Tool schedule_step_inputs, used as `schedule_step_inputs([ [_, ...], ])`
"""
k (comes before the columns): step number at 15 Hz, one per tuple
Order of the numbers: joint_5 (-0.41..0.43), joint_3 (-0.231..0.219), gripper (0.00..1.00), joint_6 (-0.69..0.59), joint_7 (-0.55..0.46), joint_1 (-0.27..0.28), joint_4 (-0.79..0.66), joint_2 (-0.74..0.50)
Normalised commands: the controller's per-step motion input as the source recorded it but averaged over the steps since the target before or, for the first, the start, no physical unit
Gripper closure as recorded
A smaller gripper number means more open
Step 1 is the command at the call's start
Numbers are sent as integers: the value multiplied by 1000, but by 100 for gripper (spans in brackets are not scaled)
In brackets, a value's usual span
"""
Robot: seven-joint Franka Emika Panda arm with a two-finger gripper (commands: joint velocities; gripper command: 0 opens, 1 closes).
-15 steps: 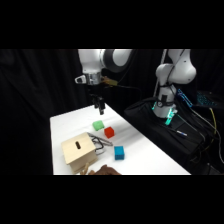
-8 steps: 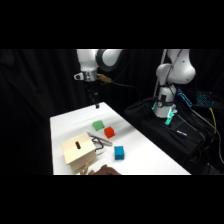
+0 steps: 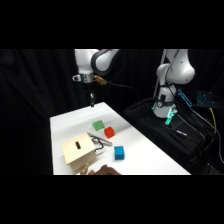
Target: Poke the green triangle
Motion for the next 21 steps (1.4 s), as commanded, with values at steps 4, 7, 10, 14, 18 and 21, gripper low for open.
schedule_step_inputs([
  [4, 153, 75, 95, 162, -161, -91, 85, 203],
  [7, 175, 102, 96, 184, -131, -118, 81, 249],
  [10, 228, 145, 97, 179, -153, -155, 103, 274],
  [14, 269, 173, 96, 180, -195, -205, 155, 306],
  [18, 212, 162, 97, 158, -158, -195, 189, 292],
  [21, 182, 152, 96, 102, -127, -165, 191, 269],
])
